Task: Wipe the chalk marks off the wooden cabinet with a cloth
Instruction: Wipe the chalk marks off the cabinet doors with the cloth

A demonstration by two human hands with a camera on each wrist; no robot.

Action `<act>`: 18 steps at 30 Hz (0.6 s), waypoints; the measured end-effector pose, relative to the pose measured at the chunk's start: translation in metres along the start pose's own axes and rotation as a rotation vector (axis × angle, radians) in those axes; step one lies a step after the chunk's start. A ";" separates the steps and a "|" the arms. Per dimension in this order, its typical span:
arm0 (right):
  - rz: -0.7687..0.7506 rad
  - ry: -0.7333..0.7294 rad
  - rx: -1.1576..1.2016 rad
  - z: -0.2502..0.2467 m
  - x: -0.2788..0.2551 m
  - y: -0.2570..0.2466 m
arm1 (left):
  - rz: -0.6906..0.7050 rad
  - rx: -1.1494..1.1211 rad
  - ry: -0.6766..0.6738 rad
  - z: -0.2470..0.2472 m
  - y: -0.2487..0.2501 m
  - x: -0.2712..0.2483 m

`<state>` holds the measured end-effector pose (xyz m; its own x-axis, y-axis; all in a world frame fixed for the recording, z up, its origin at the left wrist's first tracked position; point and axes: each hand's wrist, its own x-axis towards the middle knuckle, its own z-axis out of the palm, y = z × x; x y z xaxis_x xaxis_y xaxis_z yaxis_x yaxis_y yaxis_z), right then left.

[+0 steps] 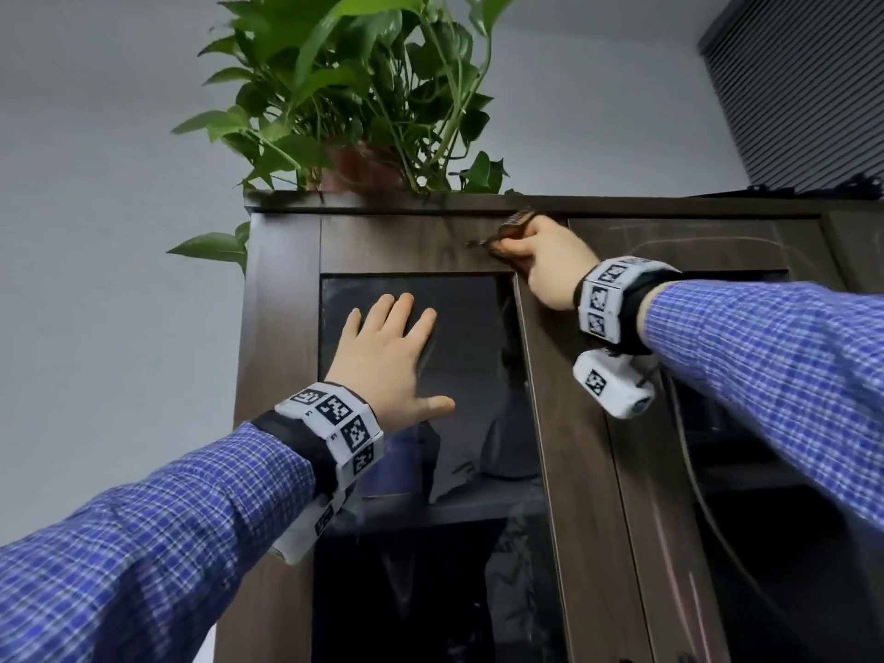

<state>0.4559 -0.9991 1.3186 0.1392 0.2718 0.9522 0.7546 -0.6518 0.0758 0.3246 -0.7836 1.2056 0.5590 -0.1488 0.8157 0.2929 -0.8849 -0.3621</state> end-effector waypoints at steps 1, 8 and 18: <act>0.015 0.005 -0.027 -0.001 -0.012 0.007 | -0.006 -0.009 0.002 0.000 0.001 0.000; -0.146 -0.095 -0.009 0.011 -0.131 0.013 | -0.040 -0.039 0.052 0.009 0.015 -0.010; -0.396 -0.562 -0.199 0.010 -0.278 0.027 | 0.117 -0.127 -0.013 0.022 0.090 -0.048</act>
<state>0.4442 -1.0857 1.0532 0.2284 0.8034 0.5499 0.6929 -0.5309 0.4878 0.3413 -0.8461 1.1245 0.5941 -0.2489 0.7649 0.1252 -0.9107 -0.3936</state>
